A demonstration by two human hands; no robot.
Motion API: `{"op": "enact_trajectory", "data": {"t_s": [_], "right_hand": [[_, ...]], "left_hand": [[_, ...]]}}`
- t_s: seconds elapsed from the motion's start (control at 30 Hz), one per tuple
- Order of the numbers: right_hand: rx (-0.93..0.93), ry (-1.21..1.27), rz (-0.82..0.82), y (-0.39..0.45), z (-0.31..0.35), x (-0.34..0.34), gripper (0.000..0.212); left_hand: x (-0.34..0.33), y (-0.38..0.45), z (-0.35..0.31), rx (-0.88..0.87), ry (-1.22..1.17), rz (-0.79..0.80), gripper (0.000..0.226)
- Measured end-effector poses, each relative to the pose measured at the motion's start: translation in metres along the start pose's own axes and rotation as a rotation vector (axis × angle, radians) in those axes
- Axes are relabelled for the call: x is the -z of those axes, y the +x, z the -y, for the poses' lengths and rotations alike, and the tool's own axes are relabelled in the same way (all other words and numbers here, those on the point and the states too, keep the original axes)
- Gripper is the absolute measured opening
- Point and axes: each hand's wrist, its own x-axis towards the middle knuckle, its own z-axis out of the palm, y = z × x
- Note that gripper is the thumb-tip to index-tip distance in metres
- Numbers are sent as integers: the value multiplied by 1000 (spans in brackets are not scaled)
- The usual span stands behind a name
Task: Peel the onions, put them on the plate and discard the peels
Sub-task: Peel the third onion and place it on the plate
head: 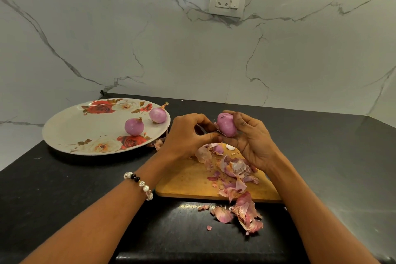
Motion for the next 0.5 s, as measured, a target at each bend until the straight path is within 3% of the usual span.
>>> {"op": "enact_trajectory", "data": {"t_s": [0.2,0.37,0.5], "right_hand": [[17,15,-52,3,0,1,41],[7,-46,-90,4,-3,1,39],[-72,72,-76,4,-4,2,45]], "left_hand": [[-1,0,-3,0,-19,-1,20],[-1,1,-3,-2,-45,-44,39],[0,2,-1,-41,-55,-83,36]]}}
